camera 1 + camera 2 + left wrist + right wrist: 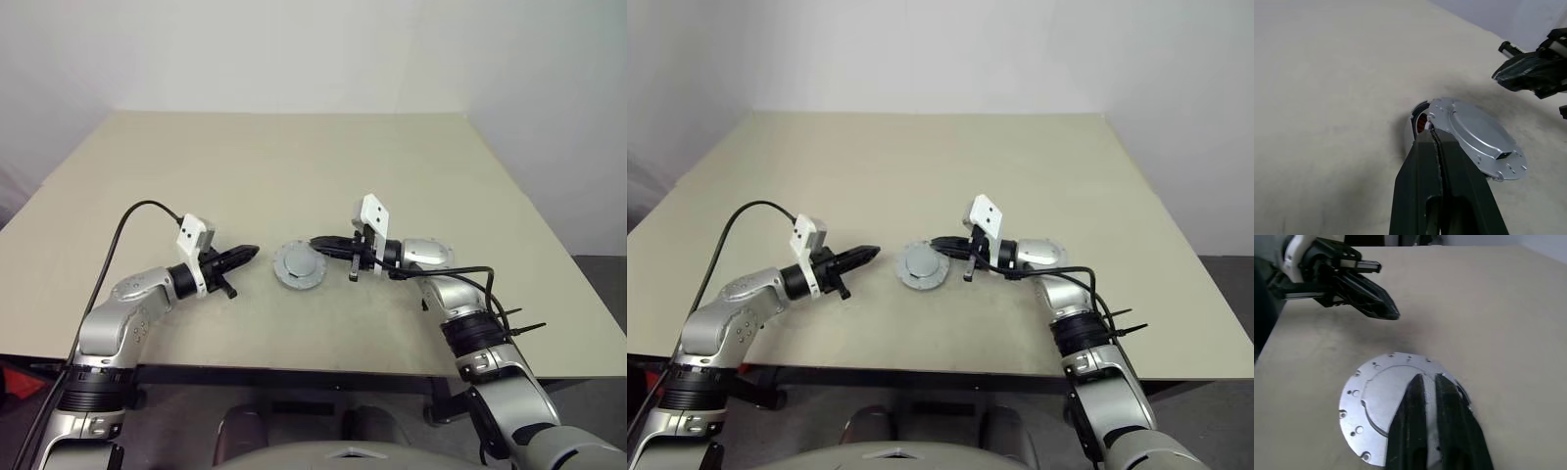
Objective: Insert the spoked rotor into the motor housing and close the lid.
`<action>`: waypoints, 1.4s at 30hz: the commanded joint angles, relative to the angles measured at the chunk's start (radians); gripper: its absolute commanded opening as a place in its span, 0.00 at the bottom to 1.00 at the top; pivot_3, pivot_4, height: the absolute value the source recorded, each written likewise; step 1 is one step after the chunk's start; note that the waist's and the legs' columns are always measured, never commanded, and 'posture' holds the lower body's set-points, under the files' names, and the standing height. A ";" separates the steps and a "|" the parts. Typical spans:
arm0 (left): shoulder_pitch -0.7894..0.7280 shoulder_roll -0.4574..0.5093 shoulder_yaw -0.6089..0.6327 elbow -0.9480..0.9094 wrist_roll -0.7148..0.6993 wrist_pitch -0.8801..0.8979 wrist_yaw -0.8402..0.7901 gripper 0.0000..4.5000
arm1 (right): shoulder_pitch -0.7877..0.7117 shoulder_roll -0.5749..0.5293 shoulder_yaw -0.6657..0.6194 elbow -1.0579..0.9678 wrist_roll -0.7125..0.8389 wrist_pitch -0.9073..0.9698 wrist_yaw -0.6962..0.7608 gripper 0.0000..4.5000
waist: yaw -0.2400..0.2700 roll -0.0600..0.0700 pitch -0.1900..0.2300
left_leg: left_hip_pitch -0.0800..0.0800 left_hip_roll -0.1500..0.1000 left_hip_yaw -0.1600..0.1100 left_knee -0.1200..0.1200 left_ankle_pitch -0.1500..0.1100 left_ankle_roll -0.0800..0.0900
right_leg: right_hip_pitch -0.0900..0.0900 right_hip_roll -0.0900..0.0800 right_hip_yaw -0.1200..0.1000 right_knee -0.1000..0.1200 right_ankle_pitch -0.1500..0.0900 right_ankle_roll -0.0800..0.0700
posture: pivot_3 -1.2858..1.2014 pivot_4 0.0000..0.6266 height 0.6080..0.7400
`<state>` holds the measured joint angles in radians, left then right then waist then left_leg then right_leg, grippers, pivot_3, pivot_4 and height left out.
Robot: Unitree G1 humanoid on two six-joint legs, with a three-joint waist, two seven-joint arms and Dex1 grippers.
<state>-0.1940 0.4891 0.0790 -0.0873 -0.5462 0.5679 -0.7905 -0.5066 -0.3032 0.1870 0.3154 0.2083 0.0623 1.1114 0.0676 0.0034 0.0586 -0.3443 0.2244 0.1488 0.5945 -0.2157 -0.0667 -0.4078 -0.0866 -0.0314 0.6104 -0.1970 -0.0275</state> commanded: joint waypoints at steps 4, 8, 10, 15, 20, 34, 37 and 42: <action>-0.007 0.001 0.022 -0.013 -0.003 -0.017 0.003 0.00 | -0.025 0.019 0.031 0.044 -0.026 -0.084 0.015 0.57 | 0.000 0.000 0.000 | 0.000 0.000 0.000 0.000 0.000 0.000 | 0.000 0.000 0.000 0.000 0.000 0.000 | 0.52 0.00 1.00; -0.011 -0.009 0.000 -0.011 0.006 -0.019 0.000 0.00 | -0.049 0.049 0.035 0.120 -0.060 -0.142 -0.012 0.79 | 0.000 0.000 0.000 | 0.000 0.000 0.000 0.000 0.000 0.001 | 0.000 0.000 0.000 0.000 0.000 0.000 | 0.52 0.00 1.00; -0.014 -0.013 -0.003 -0.011 0.006 -0.016 0.000 0.00 | -0.060 0.064 0.039 0.152 -0.068 -0.158 -0.017 0.79 | 0.000 0.000 0.000 | 0.000 0.000 0.000 0.000 0.000 0.001 | 0.000 0.000 0.000 0.000 0.000 0.000 | 0.52 0.00 1.00; -0.016 -0.018 -0.011 -0.015 0.010 -0.013 0.000 0.00 | -0.081 0.092 0.040 0.222 -0.085 -0.196 -0.034 0.79 | -0.002 0.000 0.000 | 0.001 0.000 0.000 0.000 0.000 0.001 | 0.000 0.000 0.000 0.000 0.000 0.000 | 0.52 0.00 1.00; -0.009 -0.006 -0.001 -0.014 0.010 -0.010 -0.001 0.00 | -0.068 0.075 0.043 0.202 -0.066 -0.156 0.016 0.79 | -0.002 0.000 0.000 | 0.001 0.000 0.000 0.000 0.000 0.001 | 0.000 0.000 0.000 0.001 0.000 0.000 | 0.52 0.00 1.00; -0.023 0.003 0.011 0.000 0.007 -0.005 0.012 0.00 | -0.072 0.092 0.051 0.221 -0.107 -0.183 -0.030 1.00 | -0.001 0.000 0.000 | 0.001 0.000 0.000 0.000 0.000 0.001 | 0.000 0.000 0.000 0.001 0.000 0.000 | 0.52 0.00 1.00; -0.021 0.008 0.014 -0.001 0.010 -0.005 0.016 0.00 | -0.074 0.102 0.052 0.237 -0.112 -0.181 -0.043 1.00 | -0.002 0.000 0.000 | 0.001 0.000 0.000 0.000 0.000 0.001 | 0.000 0.000 0.000 0.001 0.000 0.000 | 0.52 0.00 1.00; -0.021 0.014 0.029 0.004 0.006 0.001 0.030 0.00 | -0.083 0.106 0.049 0.256 -0.115 -0.181 -0.054 1.00 | -0.003 0.000 0.000 | 0.001 0.000 0.000 0.000 0.000 0.001 | 0.000 0.000 0.000 0.001 0.000 0.000 | 0.52 0.00 1.00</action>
<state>-0.1956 0.4915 0.0807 -0.0735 -0.5391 0.5717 -0.7656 -0.5719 -0.2042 0.2395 0.5728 0.0945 -0.1028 1.0645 0.0648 0.0033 0.0586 -0.3430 0.2245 0.1488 0.5945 -0.2160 -0.0661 -0.4074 -0.0866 -0.0312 0.6116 -0.1970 -0.0276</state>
